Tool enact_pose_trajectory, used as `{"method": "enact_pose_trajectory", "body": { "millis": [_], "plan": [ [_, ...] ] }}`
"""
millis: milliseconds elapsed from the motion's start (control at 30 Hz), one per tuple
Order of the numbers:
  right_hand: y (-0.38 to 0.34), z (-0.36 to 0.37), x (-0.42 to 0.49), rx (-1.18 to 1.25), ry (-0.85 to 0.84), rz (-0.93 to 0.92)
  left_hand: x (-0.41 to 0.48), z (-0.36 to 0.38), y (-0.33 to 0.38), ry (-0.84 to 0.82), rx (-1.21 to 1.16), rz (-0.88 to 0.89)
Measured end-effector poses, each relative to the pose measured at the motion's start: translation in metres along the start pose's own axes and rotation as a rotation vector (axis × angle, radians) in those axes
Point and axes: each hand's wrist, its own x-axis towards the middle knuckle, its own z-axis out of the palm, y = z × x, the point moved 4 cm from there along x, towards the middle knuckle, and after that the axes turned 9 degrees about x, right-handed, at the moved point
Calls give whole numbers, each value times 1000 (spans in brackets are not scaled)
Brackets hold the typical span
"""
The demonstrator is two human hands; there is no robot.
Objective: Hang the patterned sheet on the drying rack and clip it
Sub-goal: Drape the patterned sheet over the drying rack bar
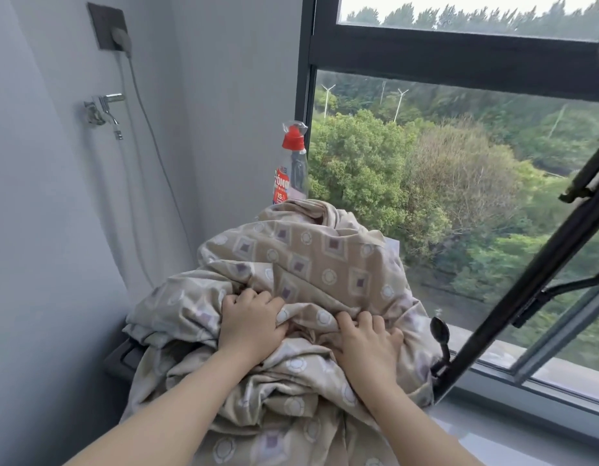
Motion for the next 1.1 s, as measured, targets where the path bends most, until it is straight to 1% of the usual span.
{"method": "enact_pose_trajectory", "body": {
  "millis": [200, 367, 433, 500, 567, 633, 700, 733, 800, 867, 900, 967, 1033, 1100],
  "plan": [
    [3, 2, 0, 115, -12, -20, -3, 2, 0, 114, -31, 7],
    [13, -4, 3, 308, -88, 21, -5, -2, -5, 107, -187, 22],
    [12, -11, 2, 398, -85, 40, -5, -6, -9, 4, -237, 35],
    [12, -17, 2, 469, -69, 48, -7, -11, -16, -194, -231, 57],
    [9, -26, 0, 488, -35, 58, -8, -17, -20, -258, -162, 84],
    [5, -36, -3, 459, 11, 60, -7, -31, -21, -199, -131, 71],
    [-1, -47, -7, 474, 39, 60, -4, -46, -22, -152, -237, -11],
    [-5, -54, -10, 505, 30, 48, -1, -53, -22, -136, -327, -66],
    [-16, -65, -17, 542, -57, -26, 4, -71, -23, -87, -442, -156],
    [-29, -68, -25, 498, -178, -93, 8, -86, -25, -29, -481, -190],
    [-31, -66, -29, 462, -225, -96, 8, -92, -26, -10, -526, -200],
    [-27, -59, -34, 386, -284, -20, 5, -98, -28, 2, -653, -209],
    [-18, -54, -37, 294, -298, 80, -3, -103, -29, -16, -772, -198],
    [-12, -54, -36, 219, -221, 120, -10, -105, -30, -42, -849, -178]
  ]
}}
